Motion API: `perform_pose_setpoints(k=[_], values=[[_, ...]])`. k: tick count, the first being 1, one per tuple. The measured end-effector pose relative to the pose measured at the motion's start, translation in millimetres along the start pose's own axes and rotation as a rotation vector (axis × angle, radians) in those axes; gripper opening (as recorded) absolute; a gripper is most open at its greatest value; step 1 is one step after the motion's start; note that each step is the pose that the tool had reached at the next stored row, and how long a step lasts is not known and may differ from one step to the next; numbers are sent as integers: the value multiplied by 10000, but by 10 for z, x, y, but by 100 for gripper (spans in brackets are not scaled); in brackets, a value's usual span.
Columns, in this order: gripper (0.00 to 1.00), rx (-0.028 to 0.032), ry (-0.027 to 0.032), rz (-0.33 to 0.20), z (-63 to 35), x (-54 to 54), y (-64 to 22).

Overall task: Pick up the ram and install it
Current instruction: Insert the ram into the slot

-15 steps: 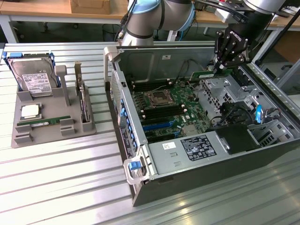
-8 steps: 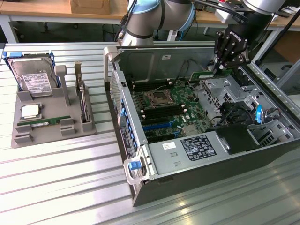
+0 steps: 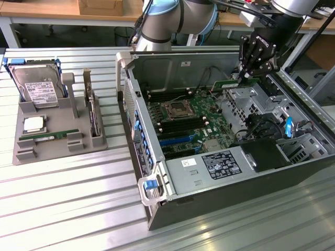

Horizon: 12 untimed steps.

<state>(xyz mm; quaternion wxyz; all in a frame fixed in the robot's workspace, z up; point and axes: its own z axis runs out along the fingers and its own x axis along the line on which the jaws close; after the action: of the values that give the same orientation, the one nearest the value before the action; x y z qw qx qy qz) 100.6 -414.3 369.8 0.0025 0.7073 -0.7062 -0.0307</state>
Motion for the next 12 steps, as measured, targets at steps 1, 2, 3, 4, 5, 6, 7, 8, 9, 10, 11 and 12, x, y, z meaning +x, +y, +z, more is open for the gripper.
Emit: perform_pose_setpoints(k=[1,2,3,4,5,6,7,8,9,10,11,12], values=[[12,0,-1,0,2,0,0],[12,0,-1,0,5,0,0],[12,0,-1,0,9,0,0],[12,0,0,0,13,1,-1],[12,0,0,0,16,1,-1],[12,0,0,0,20,1,-1],[12,0,0,0,21,1,-1],[12,0,0,0,24,1,-1],[12,0,0,0,26,1,-1],[12,0,0,0,28,1,-1],[12,0,0,0,31,1,-1],[12,0,0,0,33,1,-2]])
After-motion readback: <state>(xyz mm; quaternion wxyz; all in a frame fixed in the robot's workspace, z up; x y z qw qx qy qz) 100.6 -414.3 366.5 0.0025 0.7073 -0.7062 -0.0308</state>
